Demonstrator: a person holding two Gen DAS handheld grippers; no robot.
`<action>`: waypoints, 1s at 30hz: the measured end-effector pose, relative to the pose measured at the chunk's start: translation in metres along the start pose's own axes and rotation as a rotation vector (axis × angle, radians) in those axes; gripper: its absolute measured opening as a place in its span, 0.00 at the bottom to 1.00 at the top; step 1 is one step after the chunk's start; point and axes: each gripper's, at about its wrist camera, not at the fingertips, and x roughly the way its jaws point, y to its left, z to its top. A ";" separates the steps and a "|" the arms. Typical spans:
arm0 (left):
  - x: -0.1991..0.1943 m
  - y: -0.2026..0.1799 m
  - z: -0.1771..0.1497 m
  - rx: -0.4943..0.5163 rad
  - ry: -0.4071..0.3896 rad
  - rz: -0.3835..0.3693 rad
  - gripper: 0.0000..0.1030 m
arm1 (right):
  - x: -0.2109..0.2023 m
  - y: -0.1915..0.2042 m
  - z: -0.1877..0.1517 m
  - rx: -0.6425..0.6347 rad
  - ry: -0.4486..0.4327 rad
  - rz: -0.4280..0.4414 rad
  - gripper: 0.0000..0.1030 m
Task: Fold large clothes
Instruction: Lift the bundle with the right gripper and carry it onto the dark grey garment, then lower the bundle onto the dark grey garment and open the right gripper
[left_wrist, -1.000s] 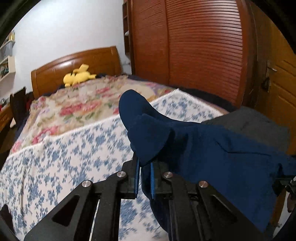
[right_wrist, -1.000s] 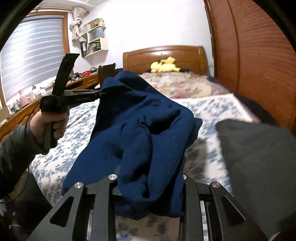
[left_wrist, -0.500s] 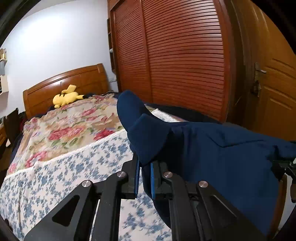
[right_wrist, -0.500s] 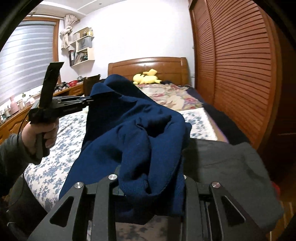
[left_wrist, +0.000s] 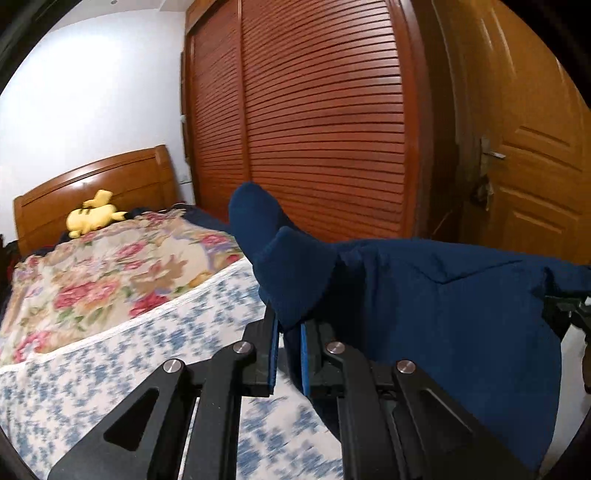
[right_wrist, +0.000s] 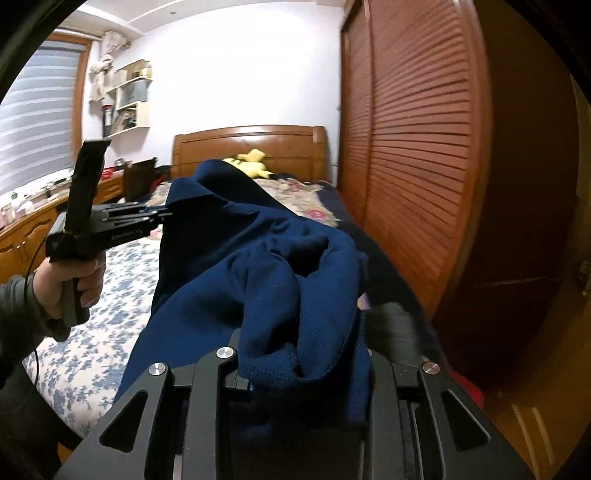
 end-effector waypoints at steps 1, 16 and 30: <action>0.007 -0.007 0.001 0.005 0.005 -0.009 0.10 | -0.002 -0.004 0.000 0.011 0.007 -0.008 0.27; 0.070 -0.044 -0.024 0.099 0.193 -0.053 0.40 | -0.004 -0.021 -0.067 0.171 0.224 -0.199 0.63; -0.026 -0.025 -0.055 0.040 0.091 -0.206 0.85 | -0.055 0.095 -0.041 0.009 0.121 -0.195 0.44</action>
